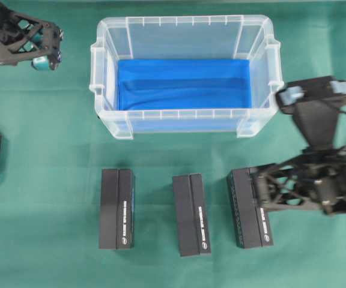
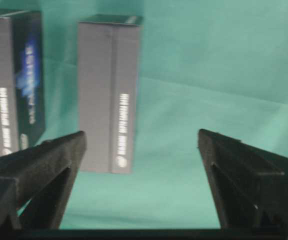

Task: Take out the box from the case.
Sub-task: 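Open the right gripper and raise it off the box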

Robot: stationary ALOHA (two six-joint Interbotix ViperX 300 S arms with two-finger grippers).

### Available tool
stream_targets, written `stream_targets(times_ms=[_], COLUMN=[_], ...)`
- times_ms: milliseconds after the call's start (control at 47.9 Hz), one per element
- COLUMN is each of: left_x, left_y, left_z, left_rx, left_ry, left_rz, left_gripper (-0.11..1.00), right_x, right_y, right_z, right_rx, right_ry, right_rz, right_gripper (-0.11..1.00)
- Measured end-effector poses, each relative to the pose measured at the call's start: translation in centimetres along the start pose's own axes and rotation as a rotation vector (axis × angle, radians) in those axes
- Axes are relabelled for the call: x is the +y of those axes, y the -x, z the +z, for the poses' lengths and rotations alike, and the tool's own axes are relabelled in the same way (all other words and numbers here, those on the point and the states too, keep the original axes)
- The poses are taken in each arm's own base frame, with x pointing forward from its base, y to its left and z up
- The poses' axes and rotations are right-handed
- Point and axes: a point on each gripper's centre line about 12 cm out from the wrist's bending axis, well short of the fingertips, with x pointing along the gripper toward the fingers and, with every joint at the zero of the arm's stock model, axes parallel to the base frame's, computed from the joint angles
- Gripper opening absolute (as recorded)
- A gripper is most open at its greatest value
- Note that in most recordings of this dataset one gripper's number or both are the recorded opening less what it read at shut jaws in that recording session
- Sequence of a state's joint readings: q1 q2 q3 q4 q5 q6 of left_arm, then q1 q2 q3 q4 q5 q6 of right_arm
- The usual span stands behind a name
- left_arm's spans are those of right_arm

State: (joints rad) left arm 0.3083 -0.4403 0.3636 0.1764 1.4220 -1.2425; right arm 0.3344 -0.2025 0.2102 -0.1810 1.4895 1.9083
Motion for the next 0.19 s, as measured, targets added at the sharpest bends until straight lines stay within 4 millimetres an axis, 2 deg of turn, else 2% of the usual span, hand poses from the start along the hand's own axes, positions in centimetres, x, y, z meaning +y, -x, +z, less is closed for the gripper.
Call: stream_targets(times_ms=[188], left_x=[0.5], left_y=[0.0], left_z=[-0.1], left_rx=[-0.001], left_ry=[0.002], left_rz=[-0.001], left_gripper=[0.94], right_x=[-3.0], right_y=[0.5], right_z=[0.6], right_rx=[0.007], right_ry=[-0.010], right_rz=[0.017], right_gripper=[0.93])
